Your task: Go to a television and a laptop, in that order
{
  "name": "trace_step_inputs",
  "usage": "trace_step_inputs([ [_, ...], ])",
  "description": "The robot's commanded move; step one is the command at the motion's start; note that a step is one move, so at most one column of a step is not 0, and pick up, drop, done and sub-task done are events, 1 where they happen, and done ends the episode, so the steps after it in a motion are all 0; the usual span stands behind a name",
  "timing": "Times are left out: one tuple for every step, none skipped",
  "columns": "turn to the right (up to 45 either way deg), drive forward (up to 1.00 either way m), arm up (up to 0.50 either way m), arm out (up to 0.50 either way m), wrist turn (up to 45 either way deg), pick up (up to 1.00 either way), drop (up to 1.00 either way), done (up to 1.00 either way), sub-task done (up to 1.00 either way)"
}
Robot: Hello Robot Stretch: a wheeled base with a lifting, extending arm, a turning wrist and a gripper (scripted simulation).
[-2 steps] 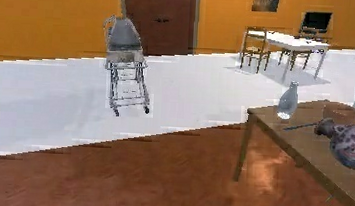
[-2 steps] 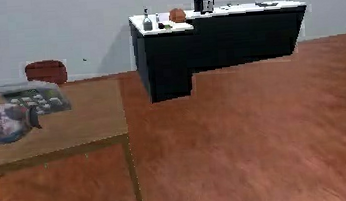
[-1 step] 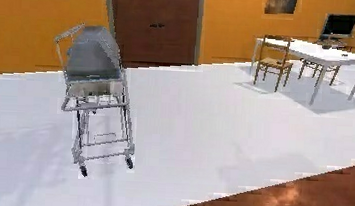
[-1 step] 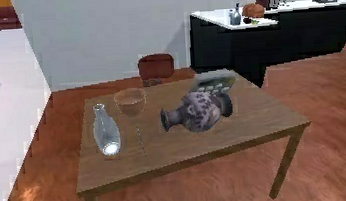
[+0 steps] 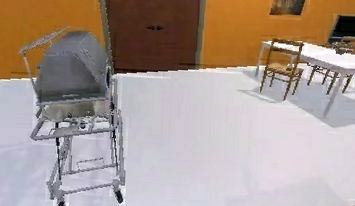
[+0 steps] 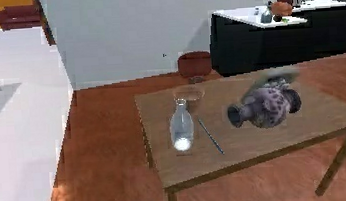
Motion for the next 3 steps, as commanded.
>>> trace_step_inputs([
  [36.0, 0.00, 0.00, 0.00, 0.0, 0.00, 0.00, 0.00, 0.00],
  [0.0, 0.50, 0.00, 0.00, 0.0, 0.00, 0.00, 0.00, 0.00],
  [18.0, 0.00, 0.00, 0.00, 0.0, 0.00, 0.00, 0.00, 0.00],
])
